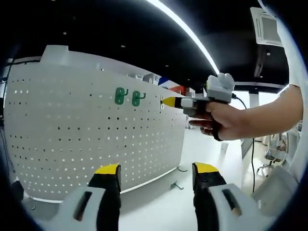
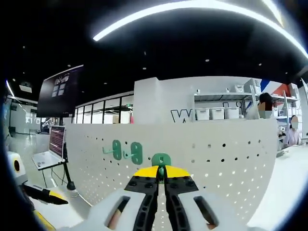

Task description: Insert the hook assembly into the mounting plate slot until the hook locks in place.

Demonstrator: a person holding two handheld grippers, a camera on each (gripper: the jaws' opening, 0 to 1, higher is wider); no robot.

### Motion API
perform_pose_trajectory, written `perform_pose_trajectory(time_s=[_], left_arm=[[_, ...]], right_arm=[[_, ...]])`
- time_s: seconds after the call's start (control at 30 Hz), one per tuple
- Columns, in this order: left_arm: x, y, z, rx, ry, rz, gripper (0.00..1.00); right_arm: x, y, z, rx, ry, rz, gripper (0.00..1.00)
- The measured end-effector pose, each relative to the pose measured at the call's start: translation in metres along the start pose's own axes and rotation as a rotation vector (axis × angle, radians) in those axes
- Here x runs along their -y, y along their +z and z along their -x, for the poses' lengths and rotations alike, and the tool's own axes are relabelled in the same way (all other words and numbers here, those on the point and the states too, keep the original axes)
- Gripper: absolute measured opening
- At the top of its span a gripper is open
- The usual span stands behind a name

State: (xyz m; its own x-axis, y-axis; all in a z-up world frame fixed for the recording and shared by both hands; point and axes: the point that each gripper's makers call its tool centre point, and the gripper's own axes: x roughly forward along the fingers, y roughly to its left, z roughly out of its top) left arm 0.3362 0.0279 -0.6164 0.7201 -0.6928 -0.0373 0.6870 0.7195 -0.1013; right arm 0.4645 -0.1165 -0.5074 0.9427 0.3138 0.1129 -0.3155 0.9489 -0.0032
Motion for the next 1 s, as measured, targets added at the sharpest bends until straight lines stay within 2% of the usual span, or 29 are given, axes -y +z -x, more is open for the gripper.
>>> perform_pose_trajectory(time_s=[0.53,1.0], left_arm=[[-0.013,0.000,0.019,0.008,0.059,0.022,0.61],[-0.021,-0.005,0.028,-0.001,0.090,0.036,0.60]], right_arm=[[-0.001,0.004,-0.024,0.021,-0.004,0.011,0.01],[-0.002,0.006,-0.033,0.025,-0.001,0.025,0.01]])
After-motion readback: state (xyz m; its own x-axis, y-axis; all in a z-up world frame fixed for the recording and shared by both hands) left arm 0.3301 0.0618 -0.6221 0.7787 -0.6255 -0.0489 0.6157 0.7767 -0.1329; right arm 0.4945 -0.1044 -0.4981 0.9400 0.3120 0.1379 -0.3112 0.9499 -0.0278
